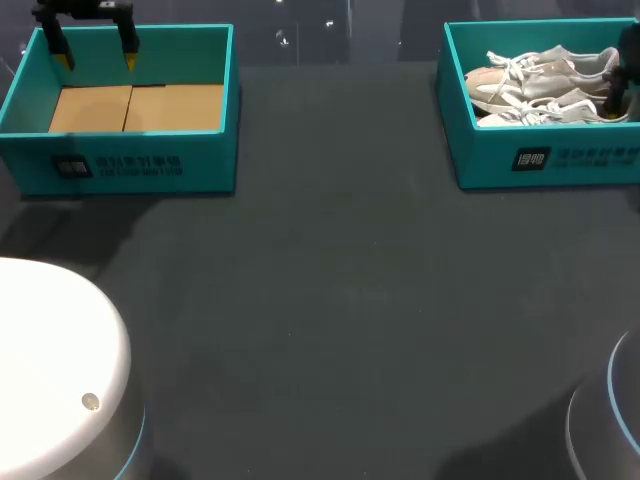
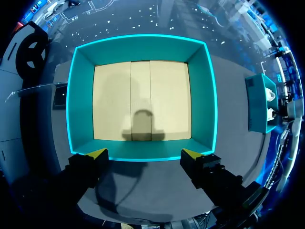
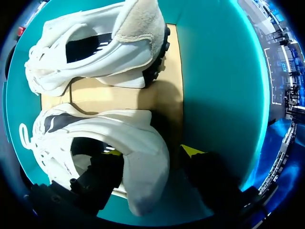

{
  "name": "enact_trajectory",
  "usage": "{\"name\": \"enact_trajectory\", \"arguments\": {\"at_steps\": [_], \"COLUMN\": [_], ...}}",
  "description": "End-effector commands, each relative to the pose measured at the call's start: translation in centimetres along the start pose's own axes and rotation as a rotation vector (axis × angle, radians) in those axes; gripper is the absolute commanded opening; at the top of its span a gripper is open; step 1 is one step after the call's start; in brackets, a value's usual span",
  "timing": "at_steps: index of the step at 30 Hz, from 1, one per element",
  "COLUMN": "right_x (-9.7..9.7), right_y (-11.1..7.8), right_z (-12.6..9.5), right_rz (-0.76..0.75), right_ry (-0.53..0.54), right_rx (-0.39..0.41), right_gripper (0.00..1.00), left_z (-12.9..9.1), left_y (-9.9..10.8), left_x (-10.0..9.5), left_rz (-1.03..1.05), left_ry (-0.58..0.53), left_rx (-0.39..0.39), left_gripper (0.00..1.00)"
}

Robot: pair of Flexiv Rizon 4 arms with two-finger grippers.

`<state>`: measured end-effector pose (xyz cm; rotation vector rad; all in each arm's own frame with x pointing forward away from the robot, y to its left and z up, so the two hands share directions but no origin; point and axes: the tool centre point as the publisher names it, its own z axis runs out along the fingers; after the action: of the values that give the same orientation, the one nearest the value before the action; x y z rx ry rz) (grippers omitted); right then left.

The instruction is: Take the shoe out of the shoebox, open the shoe tongue, remove and reinsert the insole, then place the shoe into the shoebox

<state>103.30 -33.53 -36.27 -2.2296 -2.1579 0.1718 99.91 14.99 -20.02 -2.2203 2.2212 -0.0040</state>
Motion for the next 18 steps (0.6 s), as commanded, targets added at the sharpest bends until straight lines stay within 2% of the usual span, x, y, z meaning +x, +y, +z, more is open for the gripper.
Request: {"name": "enact_trajectory", "arguments": {"at_steps": [1,6,8,11,18], "right_x": [-0.05,0.03,-0.04,-0.14,-0.45], "right_y": [0.03,-0.05,-0.12,-0.21,-0.38], "right_z": [0.29,0.58,0.58,0.46,-0.12], "right_rz": [0.001,0.004,0.009,0.015,0.031], "right_ry": [0.005,0.012,0.016,0.017,0.012], "right_rx": [-0.002,-0.002,-0.004,-0.009,-0.025], "right_gripper": [0.56,0.43,0.28,0.0,0.0], "left_z": [-0.02,-0.02,-0.02,-0.02,-0.02], "left_y": [-0.02,-0.02,-0.02,-0.02,-0.02], "left_x": [0.0,0.0,0.0,0.0,0.0], "left_rz": [0.0,0.0,0.0,0.0,0.0], "left_ry": [-0.001,-0.001,-0.001,-0.001,-0.001], "left_rx": [-0.001,-0.001,-0.001,-0.001,-0.001], "left_gripper": [1.0,1.0,1.0,1.0,1.0]}}
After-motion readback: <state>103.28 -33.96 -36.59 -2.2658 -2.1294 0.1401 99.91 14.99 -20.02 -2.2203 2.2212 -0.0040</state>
